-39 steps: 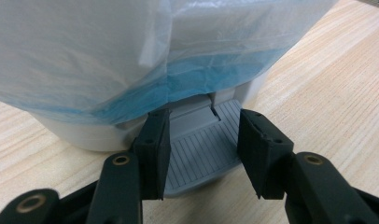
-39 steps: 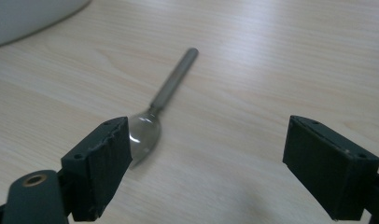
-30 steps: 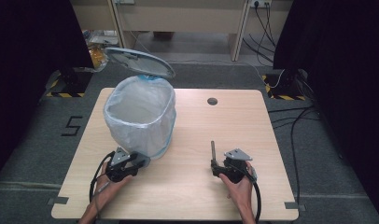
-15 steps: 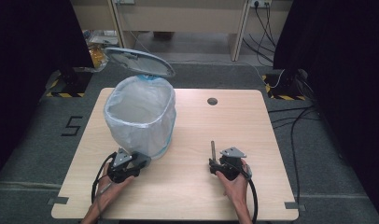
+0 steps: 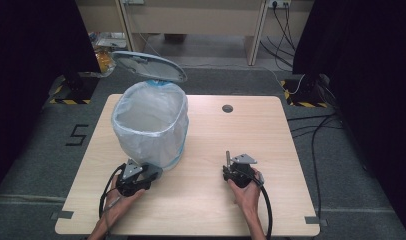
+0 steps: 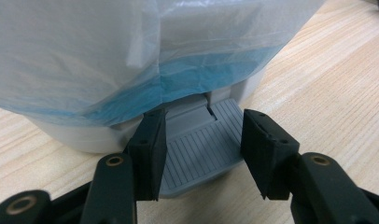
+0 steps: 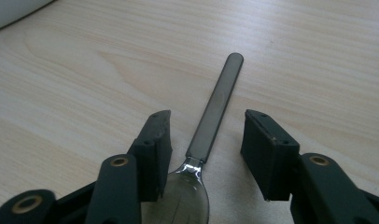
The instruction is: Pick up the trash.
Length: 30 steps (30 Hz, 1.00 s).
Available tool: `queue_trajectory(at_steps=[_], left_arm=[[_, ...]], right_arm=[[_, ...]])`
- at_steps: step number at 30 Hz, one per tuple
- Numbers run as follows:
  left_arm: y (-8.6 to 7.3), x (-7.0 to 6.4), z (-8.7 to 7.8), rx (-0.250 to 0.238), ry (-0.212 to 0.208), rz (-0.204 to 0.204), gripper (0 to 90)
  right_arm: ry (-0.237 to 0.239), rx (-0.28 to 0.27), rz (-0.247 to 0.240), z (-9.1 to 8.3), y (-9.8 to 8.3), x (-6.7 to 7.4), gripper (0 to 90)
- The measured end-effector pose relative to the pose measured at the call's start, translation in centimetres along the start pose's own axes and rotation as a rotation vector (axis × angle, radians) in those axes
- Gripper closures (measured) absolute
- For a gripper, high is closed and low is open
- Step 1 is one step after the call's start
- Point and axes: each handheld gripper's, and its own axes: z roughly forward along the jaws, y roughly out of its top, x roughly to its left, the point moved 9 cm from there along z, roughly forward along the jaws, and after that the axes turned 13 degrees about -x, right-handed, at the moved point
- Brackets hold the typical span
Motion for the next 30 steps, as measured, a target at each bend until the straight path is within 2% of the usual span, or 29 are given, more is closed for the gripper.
queue_trajectory(at_steps=[1, 3, 6, 7, 10, 11, 18, 21, 24, 28, 30], left_arm=[[0.0, 0.0, 0.0, 0.000, 0.000, 0.000, 50.1], [0.0, 0.0, 0.0, -0.001, 0.001, 0.000, 50.1], [0.0, 0.0, 0.0, 0.001, 0.000, 0.003, 50.1], [0.0, 0.0, 0.0, 0.002, -0.001, 0.003, 50.1], [0.0, 0.0, 0.0, 0.000, -0.002, 0.002, 50.1], [0.0, 0.0, 0.0, -0.001, -0.003, 0.002, 50.1], [0.0, 0.0, 0.0, 0.000, -0.003, 0.003, 50.1], [0.0, 0.0, 0.0, -0.002, -0.005, 0.002, 50.1], [0.0, 0.0, 0.0, -0.004, -0.005, 0.002, 50.1], [0.0, 0.0, 0.0, -0.004, -0.006, 0.001, 50.0], [0.0, 0.0, 0.0, -0.003, -0.007, 0.002, 50.0]], right_arm=[[0.000, 0.000, 0.000, 0.0, 0.0, 0.0, 52.5], [0.003, 0.006, 0.017, -0.1, 0.0, 0.0, 58.1], [0.008, 0.006, 0.017, -0.3, -0.1, -0.1, 66.7], [0.022, 0.001, 0.011, -0.3, -0.1, 0.0, 72.1], [0.043, -0.007, 0.006, -0.2, 0.0, 0.1, 75.8], [0.065, -0.012, 0.009, -0.1, 0.0, 0.2, 78.8], [0.089, -0.020, 0.002, -0.1, 0.0, 0.1, 79.6], [0.088, -0.033, -0.040, -0.1, 0.1, 0.2, 79.5], [0.097, -0.038, -0.046, -0.1, 0.2, 0.2, 79.5], [0.105, -0.049, -0.027, -0.4, 0.5, 0.3, 79.6], [0.106, -0.057, -0.042, -0.6, 0.9, 0.3, 79.6]])
